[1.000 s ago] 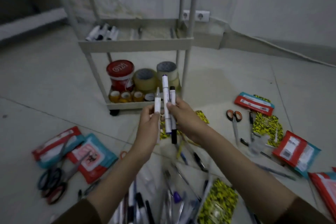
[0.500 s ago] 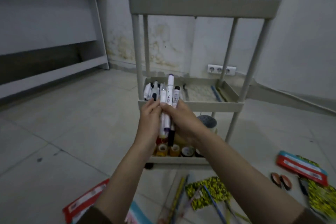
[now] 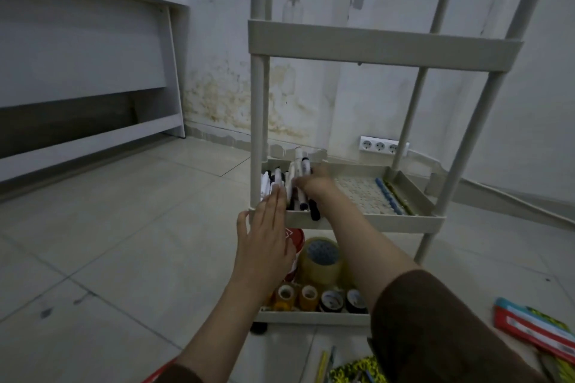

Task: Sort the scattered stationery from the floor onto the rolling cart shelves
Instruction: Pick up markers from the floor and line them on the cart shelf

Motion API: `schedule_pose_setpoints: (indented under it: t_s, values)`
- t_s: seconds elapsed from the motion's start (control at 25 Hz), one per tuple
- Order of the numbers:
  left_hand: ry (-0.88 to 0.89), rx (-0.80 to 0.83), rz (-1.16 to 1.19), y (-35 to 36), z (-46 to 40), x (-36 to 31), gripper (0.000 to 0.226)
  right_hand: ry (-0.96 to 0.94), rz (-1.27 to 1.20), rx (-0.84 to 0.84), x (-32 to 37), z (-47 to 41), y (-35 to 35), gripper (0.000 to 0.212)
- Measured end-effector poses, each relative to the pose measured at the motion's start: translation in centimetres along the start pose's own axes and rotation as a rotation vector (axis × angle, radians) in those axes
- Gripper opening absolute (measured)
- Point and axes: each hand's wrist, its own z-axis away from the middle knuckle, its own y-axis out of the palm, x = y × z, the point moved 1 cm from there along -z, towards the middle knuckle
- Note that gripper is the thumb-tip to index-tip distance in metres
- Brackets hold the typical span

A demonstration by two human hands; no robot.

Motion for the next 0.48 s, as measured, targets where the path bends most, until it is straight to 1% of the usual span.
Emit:
schedule_pose_setpoints:
  t_s: [0.12, 0.24, 0.36, 0.48]
  values:
    - [0.021, -0.015, -0.020, 0.3, 0.1, 0.2, 0.082, -0.033, 0.037, -0.017, -1.1, -0.6, 0.3, 0.052]
    - [0.011, -0.025, -0.031, 0.4, 0.0, 0.0, 0.077, -0.039, 0.056, -0.040, -1.3, -1.0, 0.1, 0.035]
    - [0.007, -0.031, -0.036, 0.3, 0.0, -0.1, 0.073, -0.013, -0.057, -0.094, -1.7, -1.6, -0.2, 0.038]
    - [0.001, -0.044, -0.036, 0.3, 0.0, -0.1, 0.072, -0.061, -0.060, -0.130, -1.8, -1.6, -0.3, 0.026]
